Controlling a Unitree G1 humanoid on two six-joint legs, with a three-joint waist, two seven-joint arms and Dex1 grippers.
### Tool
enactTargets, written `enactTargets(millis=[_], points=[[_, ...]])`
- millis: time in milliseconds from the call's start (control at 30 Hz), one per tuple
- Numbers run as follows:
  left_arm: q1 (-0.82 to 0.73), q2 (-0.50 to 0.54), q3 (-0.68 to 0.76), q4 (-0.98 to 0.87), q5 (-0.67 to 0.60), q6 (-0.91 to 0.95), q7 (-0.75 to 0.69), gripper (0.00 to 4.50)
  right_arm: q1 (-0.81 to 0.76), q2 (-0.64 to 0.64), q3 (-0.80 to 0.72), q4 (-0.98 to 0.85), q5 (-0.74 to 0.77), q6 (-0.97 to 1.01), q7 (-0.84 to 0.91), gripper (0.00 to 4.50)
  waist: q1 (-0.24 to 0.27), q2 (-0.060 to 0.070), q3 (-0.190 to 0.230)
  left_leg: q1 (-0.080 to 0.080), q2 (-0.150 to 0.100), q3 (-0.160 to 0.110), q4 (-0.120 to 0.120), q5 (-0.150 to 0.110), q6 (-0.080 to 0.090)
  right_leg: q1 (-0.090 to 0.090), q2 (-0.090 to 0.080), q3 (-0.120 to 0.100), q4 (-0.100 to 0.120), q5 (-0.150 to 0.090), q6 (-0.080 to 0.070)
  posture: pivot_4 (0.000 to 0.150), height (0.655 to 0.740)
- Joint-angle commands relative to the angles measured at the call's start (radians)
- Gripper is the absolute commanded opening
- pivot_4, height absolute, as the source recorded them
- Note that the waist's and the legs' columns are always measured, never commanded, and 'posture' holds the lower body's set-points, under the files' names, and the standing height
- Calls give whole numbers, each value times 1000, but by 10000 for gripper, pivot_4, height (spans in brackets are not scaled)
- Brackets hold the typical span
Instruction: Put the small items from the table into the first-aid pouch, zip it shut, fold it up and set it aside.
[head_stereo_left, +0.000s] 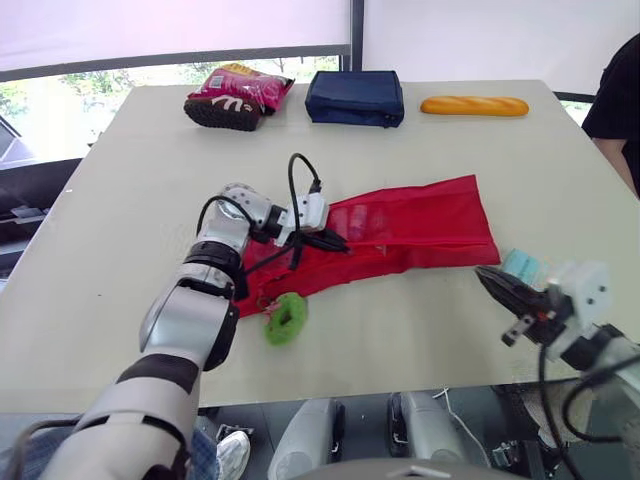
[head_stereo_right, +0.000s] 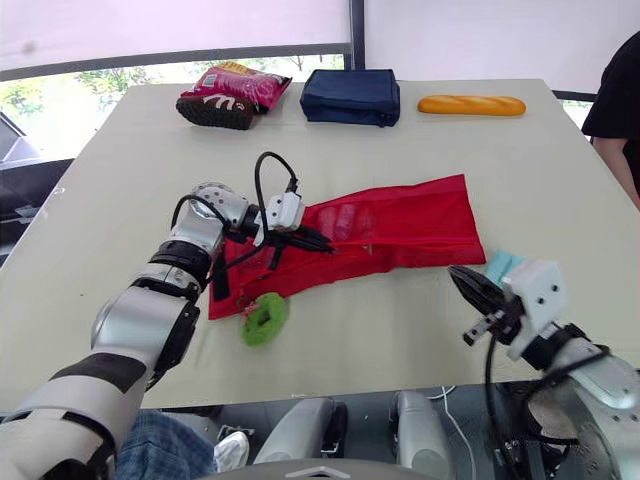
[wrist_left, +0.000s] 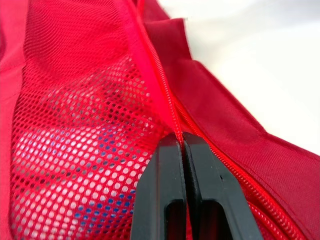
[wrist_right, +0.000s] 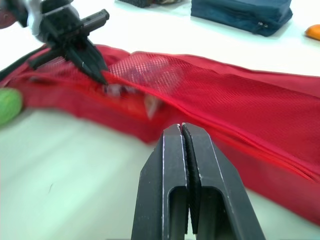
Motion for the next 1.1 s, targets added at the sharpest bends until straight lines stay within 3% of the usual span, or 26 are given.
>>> enactTargets(millis=[33,133,267,300,333,400,500,567,767,1100], points=[[-29,37,5,33,4,-61,-66,8370,104,-33,-236,37,182,-73,122,0,6,0,0,0,0,0,0,0,0,1,0,-1,-1,0,0,1500,7395],[-38,52,-17,41,-20,-37,-66,21120,204,-60,-354,59,280,-97,198,8294,14,0,0,0,0,-1,0,-1,1,2,0,-2,-3,0,0,1500,7395],[-49,69,-68,4,-106,44,-66,41109,314,-79,-447,71,328,-141,261,28271,25,0,0,0,0,-1,1,-2,3,3,-1,-2,-4,0,0,1500,7395],[-51,73,-83,-14,-139,71,-66,42686,332,-82,-460,71,329,-151,267,30646,26,-1,0,0,0,-1,1,-2,3,4,-2,-2,-4,0,0,1500,7395],[-55,75,-94,-42,-185,112,-66,45000,346,-84,-471,69,331,-159,267,37794,26,-1,0,0,1,-1,1,-2,3,4,-2,-2,-4,0,0,1500,7395],[-65,70,-102,-109,-281,216,-66,45000,365,-86,-488,59,342,-166,252,44812,27,-1,0,0,1,-1,1,-2,3,4,-2,-2,-4,0,0,1500,7395],[-75,52,-101,-191,-366,324,-66,45000,373,-94,-495,43,363,-170,222,44812,27,-1,0,-1,0,-1,1,-2,3,4,-3,-2,-5,0,0,1500,7395],[-89,13,-74,-204,-353,342,-66,45000,369,-97,-489,32,369,-172,196,44812,28,-1,0,0,0,-1,1,-2,3,4,-3,-2,-4,0,0,1500,7395],[-132,-157,-61,-177,-208,354,160,45000,364,-111,-463,20,353,-184,161,44812,32,-1,0,-1,0,-1,2,-2,3,4,-3,-2,-5,0,0,1500,7395],[-147,-344,-125,-48,57,301,464,45000,336,-134,-440,11,352,-190,107,44812,36,-1,1,0,0,-1,1,-2,3,4,-3,-2,-5,0,1,1500,7395]])
